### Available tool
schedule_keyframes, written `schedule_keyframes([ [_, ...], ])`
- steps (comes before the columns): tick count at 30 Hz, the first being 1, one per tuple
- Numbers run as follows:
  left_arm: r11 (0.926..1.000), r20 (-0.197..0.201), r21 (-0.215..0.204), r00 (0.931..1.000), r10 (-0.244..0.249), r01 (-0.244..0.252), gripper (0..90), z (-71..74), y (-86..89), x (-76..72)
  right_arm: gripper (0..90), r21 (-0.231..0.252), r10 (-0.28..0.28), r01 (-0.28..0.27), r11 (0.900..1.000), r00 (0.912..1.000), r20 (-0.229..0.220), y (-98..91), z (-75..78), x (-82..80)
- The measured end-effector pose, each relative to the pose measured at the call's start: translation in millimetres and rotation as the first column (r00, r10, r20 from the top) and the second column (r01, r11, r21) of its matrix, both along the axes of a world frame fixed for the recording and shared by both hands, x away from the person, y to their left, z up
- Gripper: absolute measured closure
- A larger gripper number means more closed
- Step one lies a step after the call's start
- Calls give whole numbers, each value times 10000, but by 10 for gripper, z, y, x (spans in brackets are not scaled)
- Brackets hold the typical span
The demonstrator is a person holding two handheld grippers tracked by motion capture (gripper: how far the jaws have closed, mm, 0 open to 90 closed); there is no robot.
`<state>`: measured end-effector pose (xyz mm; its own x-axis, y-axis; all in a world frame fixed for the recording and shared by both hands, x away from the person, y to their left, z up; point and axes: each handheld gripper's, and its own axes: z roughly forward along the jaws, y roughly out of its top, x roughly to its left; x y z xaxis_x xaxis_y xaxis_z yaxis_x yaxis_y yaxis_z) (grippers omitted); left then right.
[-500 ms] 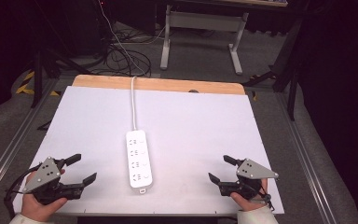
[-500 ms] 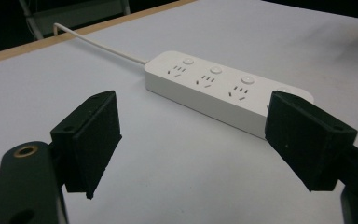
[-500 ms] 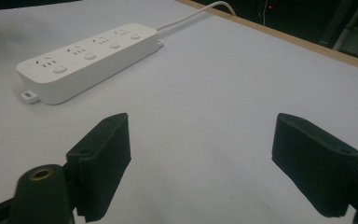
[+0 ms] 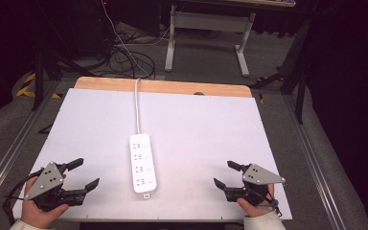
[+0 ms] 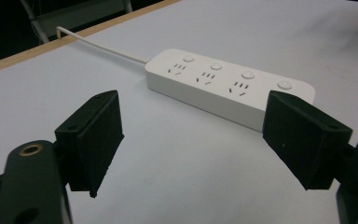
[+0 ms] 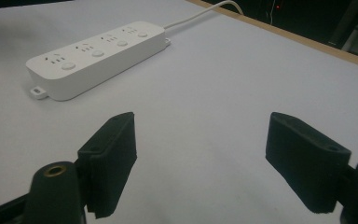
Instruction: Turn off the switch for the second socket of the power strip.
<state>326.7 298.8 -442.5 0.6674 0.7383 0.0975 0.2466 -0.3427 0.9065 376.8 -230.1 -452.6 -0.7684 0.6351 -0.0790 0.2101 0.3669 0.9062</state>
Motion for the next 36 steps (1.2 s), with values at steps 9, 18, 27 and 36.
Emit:
schedule_keyframes([
  [9,9996,-316,-221,9993,-200,193,200,75,-21,14,252,32,17,-17,10000,10000,-24,8,-2,0],
  [18,9999,-306,-36,9995,-123,122,239,165,-72,67,252,63,120,-120,9999,9999,-56,12,-4,2],
  [27,9987,-444,-46,9977,-508,507,239,305,-202,224,252,64,120,-119,9999,9999,-104,17,-9,4],
  [36,9963,-296,148,9960,-845,850,251,397,-369,356,252,183,182,-178,9997,9996,-198,17,-13,6],
])
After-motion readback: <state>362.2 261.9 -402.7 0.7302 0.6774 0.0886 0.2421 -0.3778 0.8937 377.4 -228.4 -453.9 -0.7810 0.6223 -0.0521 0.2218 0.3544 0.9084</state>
